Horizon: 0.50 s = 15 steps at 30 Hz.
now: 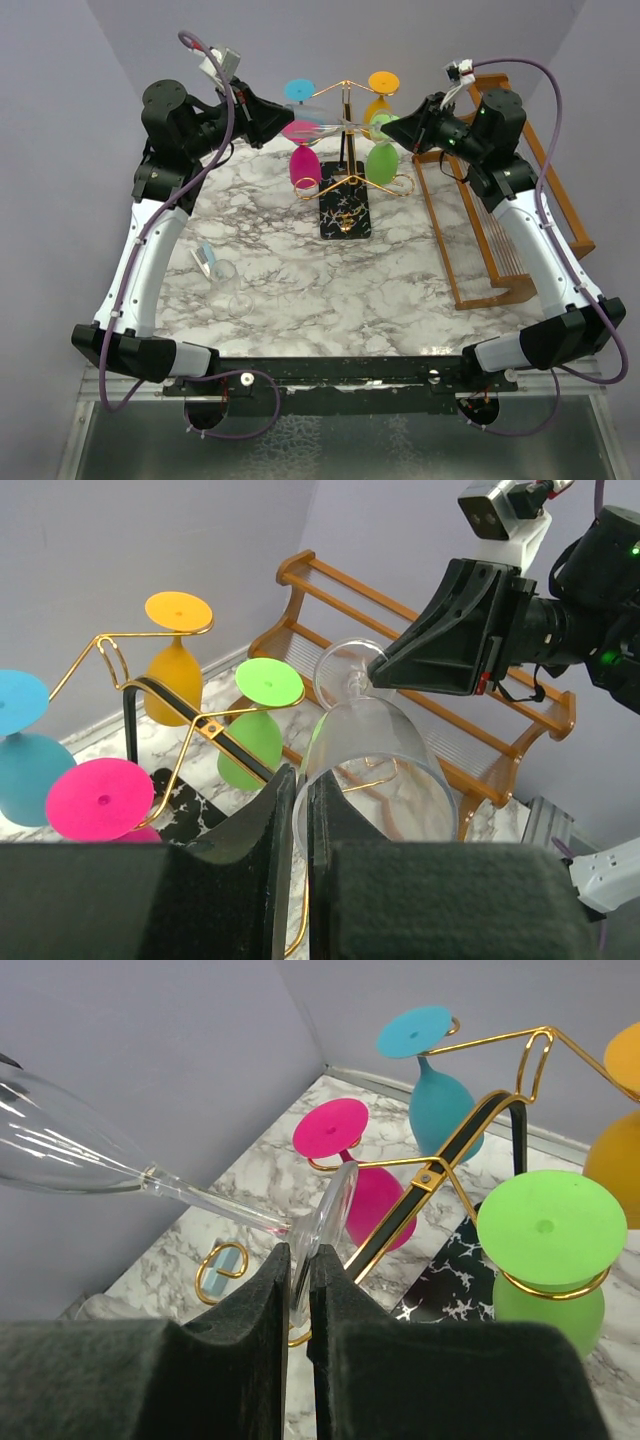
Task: Place the wine glass upside down on the wine glass rack
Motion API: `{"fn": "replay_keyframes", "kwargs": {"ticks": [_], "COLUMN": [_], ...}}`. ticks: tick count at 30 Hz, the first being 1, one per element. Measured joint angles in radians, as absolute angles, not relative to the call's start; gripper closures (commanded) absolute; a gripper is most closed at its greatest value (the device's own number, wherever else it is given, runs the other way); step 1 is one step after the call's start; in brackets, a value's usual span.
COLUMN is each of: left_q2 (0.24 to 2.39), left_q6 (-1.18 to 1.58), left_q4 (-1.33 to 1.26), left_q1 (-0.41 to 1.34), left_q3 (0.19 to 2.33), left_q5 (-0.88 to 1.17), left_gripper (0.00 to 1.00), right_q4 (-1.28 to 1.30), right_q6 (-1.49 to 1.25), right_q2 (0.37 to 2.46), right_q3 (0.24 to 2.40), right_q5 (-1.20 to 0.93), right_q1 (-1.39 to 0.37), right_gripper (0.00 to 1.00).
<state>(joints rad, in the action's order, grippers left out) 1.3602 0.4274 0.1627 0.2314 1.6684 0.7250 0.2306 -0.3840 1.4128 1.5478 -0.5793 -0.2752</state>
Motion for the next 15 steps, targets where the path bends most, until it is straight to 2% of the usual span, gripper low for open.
{"fn": "replay_keyframes", "kwargs": {"ticks": [5, 9, 15], "left_q2": [1.357, 1.346, 1.309], "left_q6": [0.409, 0.389, 0.311], "left_q4": [0.162, 0.181, 0.243], "left_q1": [0.231, 0.231, 0.231], "left_q3": [1.646, 1.633, 1.624], "left_q5": [0.735, 0.742, 0.739], "left_gripper": [0.63, 0.49, 0.37], "right_q4": [0.231, 0.232, 0.234], "right_q6": [-0.354, -0.318, -0.244], "right_q2": [1.412, 1.41, 1.378], "right_q3": [1.547, 1.547, 1.534], "right_q5": [-0.515, -0.474, -0.418], "right_q1": [-0.275, -0.257, -0.213], "right_gripper": [0.99, 0.99, 0.99]}}
